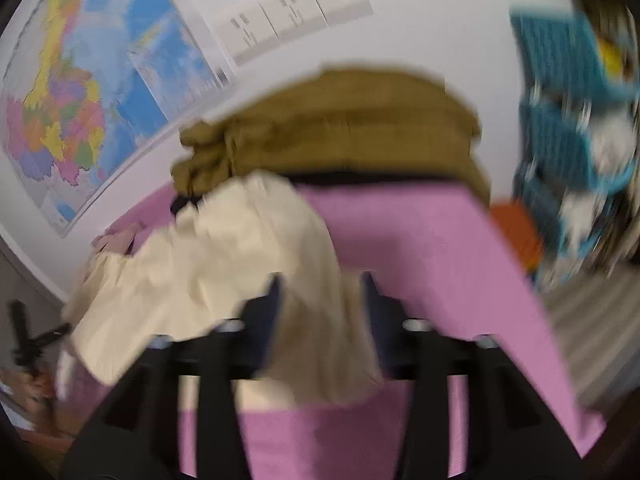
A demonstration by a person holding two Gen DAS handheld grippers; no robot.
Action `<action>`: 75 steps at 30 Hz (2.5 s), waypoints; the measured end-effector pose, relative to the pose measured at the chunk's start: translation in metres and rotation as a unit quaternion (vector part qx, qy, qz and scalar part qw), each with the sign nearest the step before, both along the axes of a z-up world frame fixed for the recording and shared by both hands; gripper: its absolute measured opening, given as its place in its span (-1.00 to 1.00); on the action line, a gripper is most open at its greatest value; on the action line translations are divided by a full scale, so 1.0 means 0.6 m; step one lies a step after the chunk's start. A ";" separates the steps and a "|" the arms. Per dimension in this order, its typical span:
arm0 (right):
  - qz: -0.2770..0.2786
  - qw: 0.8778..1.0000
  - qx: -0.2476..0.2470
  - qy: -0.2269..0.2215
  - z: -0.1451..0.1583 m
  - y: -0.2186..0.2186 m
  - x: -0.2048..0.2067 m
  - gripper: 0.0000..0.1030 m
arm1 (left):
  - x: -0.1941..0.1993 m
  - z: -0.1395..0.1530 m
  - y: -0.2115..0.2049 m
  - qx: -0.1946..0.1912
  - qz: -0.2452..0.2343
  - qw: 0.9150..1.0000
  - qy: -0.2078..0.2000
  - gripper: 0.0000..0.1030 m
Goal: Fold large clothes
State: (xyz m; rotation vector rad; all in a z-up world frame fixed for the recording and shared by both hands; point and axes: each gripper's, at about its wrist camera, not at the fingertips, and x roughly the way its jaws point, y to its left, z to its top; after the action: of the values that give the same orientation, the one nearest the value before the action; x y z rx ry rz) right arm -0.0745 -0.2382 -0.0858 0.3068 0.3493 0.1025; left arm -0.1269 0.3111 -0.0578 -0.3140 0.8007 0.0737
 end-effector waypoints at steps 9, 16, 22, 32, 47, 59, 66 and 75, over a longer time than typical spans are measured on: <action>0.133 0.980 -0.148 0.005 0.035 0.196 0.106 0.32 | 0.064 0.053 -0.083 0.074 -0.064 0.994 -0.042 0.18; 0.127 0.973 -0.182 0.066 0.005 0.244 0.205 -0.50 | 0.152 -0.018 -0.139 0.087 -0.088 0.992 0.030 0.17; 0.118 0.981 -0.156 0.002 0.058 0.224 0.189 -0.91 | 0.190 -0.026 -0.128 0.113 -0.045 0.991 0.052 -0.92; 0.109 0.982 -0.146 0.054 0.017 0.229 0.271 -0.77 | 0.237 -0.030 -0.070 0.093 -0.008 0.995 0.034 -0.81; 0.145 0.982 -0.118 -0.027 0.039 0.200 0.101 -0.02 | 0.144 -0.014 -0.140 0.165 -0.033 0.986 -0.013 0.05; 0.140 0.987 -0.074 0.034 -0.031 0.185 0.164 -0.14 | 0.128 -0.025 -0.133 0.157 -0.017 0.987 -0.009 0.10; 0.144 0.987 -0.072 -0.010 0.003 0.172 0.100 -0.05 | 0.097 -0.006 -0.123 0.152 -0.007 0.988 -0.023 0.17; 0.061 0.997 -0.046 0.006 -0.015 0.076 0.081 -0.04 | 0.088 -0.021 -0.114 0.156 0.005 0.988 -0.009 0.19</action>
State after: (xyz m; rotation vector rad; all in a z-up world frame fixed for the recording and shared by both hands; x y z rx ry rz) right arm -0.0258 -0.1925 -0.0948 0.1946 0.3829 0.2036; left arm -0.0744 0.2428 -0.0702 -0.0227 0.7570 0.2031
